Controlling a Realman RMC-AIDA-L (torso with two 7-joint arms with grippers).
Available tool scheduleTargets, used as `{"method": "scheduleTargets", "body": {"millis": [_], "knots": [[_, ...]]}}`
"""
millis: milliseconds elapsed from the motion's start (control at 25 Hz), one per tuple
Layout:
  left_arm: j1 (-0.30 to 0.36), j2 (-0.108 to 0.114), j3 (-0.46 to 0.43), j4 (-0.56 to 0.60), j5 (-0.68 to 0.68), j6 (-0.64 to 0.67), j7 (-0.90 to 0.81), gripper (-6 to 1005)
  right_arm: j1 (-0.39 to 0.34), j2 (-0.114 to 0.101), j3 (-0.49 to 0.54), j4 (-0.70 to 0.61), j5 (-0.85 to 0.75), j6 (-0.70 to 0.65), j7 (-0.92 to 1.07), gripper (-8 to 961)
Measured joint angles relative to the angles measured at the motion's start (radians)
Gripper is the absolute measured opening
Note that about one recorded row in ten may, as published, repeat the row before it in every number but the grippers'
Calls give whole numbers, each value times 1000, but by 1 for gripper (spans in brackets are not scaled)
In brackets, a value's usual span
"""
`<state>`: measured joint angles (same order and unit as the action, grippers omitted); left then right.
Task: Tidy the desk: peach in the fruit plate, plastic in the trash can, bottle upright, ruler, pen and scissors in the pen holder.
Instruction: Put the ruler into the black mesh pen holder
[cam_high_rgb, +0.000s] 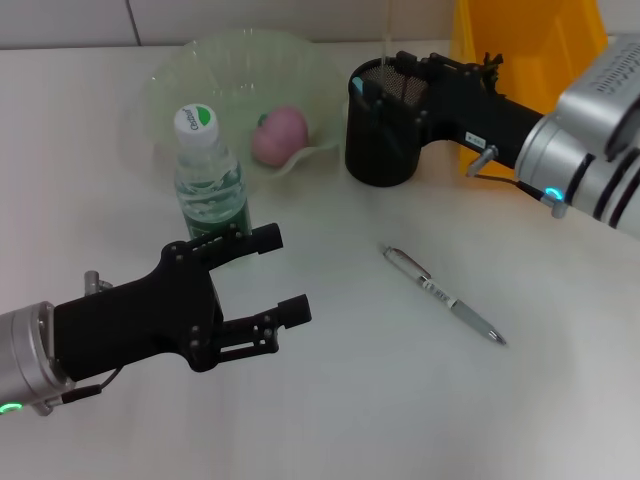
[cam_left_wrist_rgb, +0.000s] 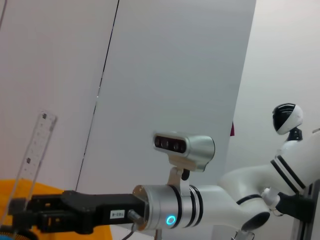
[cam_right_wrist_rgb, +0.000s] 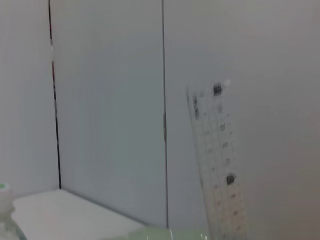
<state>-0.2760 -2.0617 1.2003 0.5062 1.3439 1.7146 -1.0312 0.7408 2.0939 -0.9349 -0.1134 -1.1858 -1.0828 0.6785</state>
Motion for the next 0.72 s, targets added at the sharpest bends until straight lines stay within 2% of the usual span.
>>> {"method": "scheduleTargets", "body": {"millis": [200, 720], "knots": [[1, 2, -3, 0, 1, 11, 2, 829, -37, -3, 38, -29, 2, -65, 25, 551], [11, 1, -2, 13, 1, 15, 3, 829, -30, -3, 36, -39, -5, -19, 92, 530]]}}
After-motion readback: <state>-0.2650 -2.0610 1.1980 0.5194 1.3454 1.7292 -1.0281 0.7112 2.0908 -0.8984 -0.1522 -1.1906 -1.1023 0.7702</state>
